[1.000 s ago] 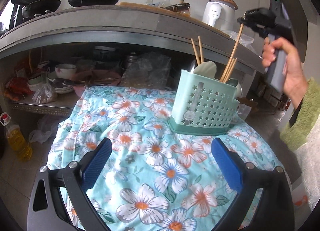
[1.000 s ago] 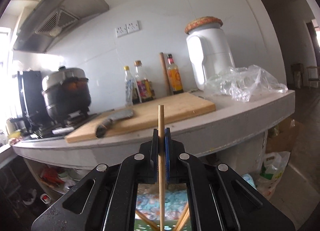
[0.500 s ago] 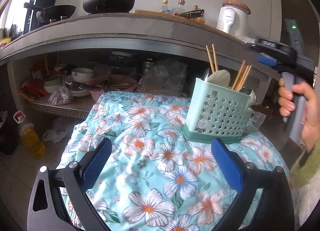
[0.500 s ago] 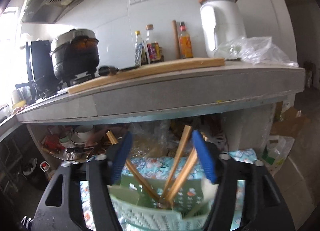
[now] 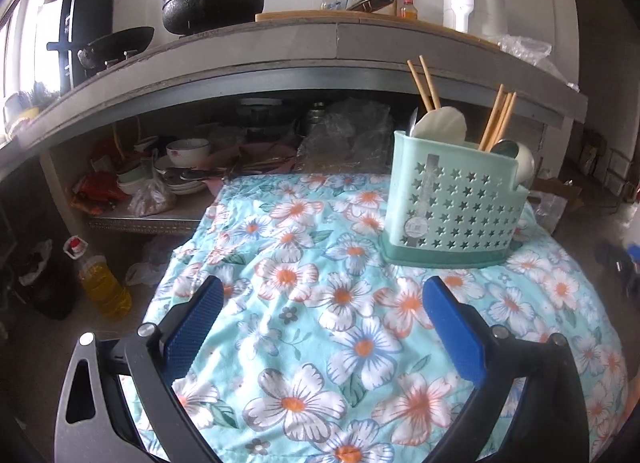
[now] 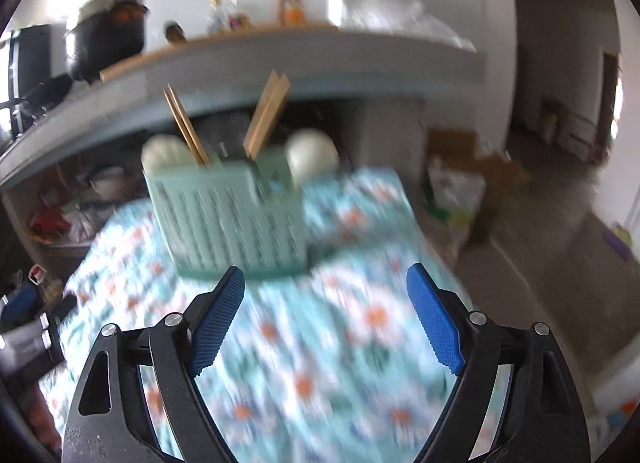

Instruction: Organize utensils

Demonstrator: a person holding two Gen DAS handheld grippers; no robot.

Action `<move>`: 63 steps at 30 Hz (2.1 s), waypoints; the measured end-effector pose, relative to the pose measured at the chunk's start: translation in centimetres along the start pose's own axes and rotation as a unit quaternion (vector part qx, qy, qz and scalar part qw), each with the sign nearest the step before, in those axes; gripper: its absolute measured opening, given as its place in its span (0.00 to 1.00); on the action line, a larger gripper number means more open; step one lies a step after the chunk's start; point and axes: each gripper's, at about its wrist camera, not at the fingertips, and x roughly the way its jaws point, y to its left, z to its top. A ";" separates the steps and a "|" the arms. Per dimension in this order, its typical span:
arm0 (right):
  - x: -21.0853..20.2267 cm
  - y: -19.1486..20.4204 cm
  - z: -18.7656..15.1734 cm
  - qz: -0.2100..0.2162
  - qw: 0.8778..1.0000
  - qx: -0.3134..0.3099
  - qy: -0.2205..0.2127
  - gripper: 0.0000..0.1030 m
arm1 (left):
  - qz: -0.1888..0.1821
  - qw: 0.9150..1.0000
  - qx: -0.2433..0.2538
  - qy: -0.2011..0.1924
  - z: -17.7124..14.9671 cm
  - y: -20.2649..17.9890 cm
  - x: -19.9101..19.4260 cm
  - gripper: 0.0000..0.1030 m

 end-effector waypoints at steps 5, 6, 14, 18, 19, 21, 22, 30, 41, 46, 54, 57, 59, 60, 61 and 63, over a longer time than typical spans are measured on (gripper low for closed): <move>-0.6 -0.6 -3.2 -0.042 0.999 -0.015 0.015 0.77 | 0.029 1.000 0.006 0.009 -0.1 -0.8 -0.3 0.95; -1.1 -0.7 -3.6 -0.045 0.999 -0.016 0.015 0.77 | 0.033 0.999 0.004 0.008 -0.1 -0.9 -0.5 0.95; -1.9 -2.6 -4.0 -0.065 0.998 -0.004 0.010 0.77 | 0.051 0.999 -0.012 -0.002 0.0 -1.0 -1.9 0.95; -1.8 -3.3 -4.2 -0.069 0.998 0.006 0.010 0.77 | 0.057 0.998 -0.004 0.005 -0.2 -1.2 -1.8 0.95; -1.8 -3.4 -4.2 -0.069 0.998 0.007 0.009 0.77 | 0.059 0.998 -0.002 0.006 -0.3 -1.3 -1.8 0.95; -1.8 -3.5 -4.2 -0.068 0.998 0.008 0.009 0.77 | 0.060 0.998 0.000 0.007 -0.4 -1.3 -1.8 0.95; -1.8 -3.4 -4.2 -0.069 0.998 0.006 0.008 0.77 | 0.061 0.998 0.000 0.008 -0.4 -1.3 -1.8 0.95; -2.1 -2.9 -3.9 -0.064 0.998 -0.003 -0.002 0.77 | 0.052 0.998 -0.002 0.016 -0.4 -1.4 -1.8 0.95; -2.2 -2.5 -3.8 -0.060 0.998 -0.009 -0.004 0.77 | 0.052 0.998 -0.004 0.020 -0.5 -1.3 -1.8 0.95; -2.3 -2.4 -3.8 -0.058 0.998 -0.008 -0.005 0.77 | 0.053 0.998 -0.004 0.019 -0.6 -1.1 -1.7 0.95; -2.3 -2.4 -3.7 -0.058 0.998 -0.006 -0.007 0.77 | 0.054 0.998 -0.004 0.019 -0.5 -1.0 -1.8 0.95; -2.3 -2.4 -3.7 -0.058 0.998 -0.006 -0.007 0.77 | 0.055 0.998 -0.005 0.018 -0.4 -1.0 -1.8 0.95; -2.3 -2.4 -3.7 -0.058 0.998 -0.006 -0.007 0.77 | 0.055 0.998 -0.004 0.018 -0.4 -1.0 -1.8 0.95; -2.3 -2.4 -3.7 -0.058 0.998 -0.005 -0.008 0.77 | 0.055 0.998 -0.005 0.018 -0.4 -1.0 -1.7 0.95; -2.4 -2.4 -3.7 -0.058 0.998 -0.005 -0.008 0.77 | 0.055 0.998 -0.005 0.018 -0.4 -1.0 -1.7 0.95; -2.4 -2.4 -3.7 -0.058 0.998 -0.005 -0.009 0.77 | 0.055 0.998 -0.005 0.019 -0.4 -1.0 -1.7 0.95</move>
